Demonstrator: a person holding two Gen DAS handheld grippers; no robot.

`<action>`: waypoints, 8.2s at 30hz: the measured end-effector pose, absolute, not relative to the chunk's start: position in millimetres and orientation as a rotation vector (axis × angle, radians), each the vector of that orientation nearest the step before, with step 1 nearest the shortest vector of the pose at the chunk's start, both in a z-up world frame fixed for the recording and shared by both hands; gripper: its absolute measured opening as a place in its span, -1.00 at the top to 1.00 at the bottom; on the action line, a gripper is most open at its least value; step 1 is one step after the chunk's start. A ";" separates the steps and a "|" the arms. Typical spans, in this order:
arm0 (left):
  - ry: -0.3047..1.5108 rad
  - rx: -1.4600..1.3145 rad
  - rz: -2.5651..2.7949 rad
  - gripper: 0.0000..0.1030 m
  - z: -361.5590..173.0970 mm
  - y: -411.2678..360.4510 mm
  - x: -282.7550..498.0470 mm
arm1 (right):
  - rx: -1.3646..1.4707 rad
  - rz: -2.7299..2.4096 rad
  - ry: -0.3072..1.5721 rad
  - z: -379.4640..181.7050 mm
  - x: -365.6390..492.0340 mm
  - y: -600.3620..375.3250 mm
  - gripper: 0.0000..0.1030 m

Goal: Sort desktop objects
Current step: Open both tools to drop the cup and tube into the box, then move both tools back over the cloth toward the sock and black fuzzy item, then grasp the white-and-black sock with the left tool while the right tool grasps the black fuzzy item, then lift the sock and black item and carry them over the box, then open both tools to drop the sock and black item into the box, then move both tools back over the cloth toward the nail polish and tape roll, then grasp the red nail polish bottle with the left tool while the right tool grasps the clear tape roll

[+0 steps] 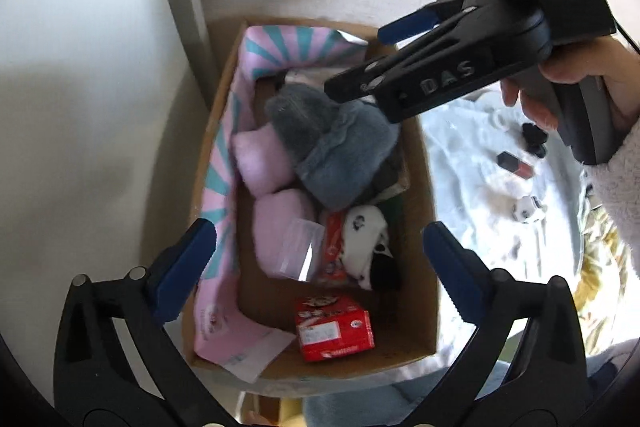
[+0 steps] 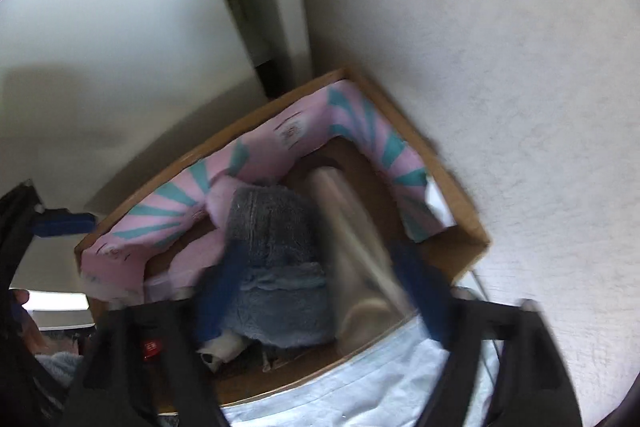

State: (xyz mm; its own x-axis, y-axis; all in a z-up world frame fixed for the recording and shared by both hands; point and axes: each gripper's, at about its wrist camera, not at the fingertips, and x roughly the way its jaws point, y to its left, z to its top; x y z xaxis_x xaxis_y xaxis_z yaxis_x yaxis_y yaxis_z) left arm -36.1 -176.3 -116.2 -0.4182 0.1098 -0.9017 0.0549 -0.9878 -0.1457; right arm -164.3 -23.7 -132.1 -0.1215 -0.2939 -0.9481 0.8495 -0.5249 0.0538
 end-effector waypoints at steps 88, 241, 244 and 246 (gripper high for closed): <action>0.154 -1.561 2.250 -0.18 -242.1 164.4 -77.6 | 1.450 -2.074 0.568 -225.5 -160.1 370.6 0.26; 0.165 -1.464 2.632 -0.99 -237.9 168.0 -123.5 | 1.806 -2.202 -0.044 -184.7 -213.2 343.4 -0.96; 0.180 -1.442 2.618 -0.98 -242.3 170.4 -124.1 | 1.807 -2.189 -0.050 -193.4 -218.3 337.6 -0.85; 0.186 -1.431 2.604 -0.95 -245.2 171.6 -123.1 | 1.811 -2.182 -0.045 -199.1 -219.8 334.2 -0.84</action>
State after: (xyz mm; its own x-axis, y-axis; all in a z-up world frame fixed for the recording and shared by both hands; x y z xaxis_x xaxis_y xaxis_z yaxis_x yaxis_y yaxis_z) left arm -123.1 171.6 -245.2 -0.5273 0.0834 -0.8456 -0.2028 -0.9788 0.0299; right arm -219.8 334.2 -199.1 -0.1571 -0.2512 -0.9551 0.2112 -0.9533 0.2160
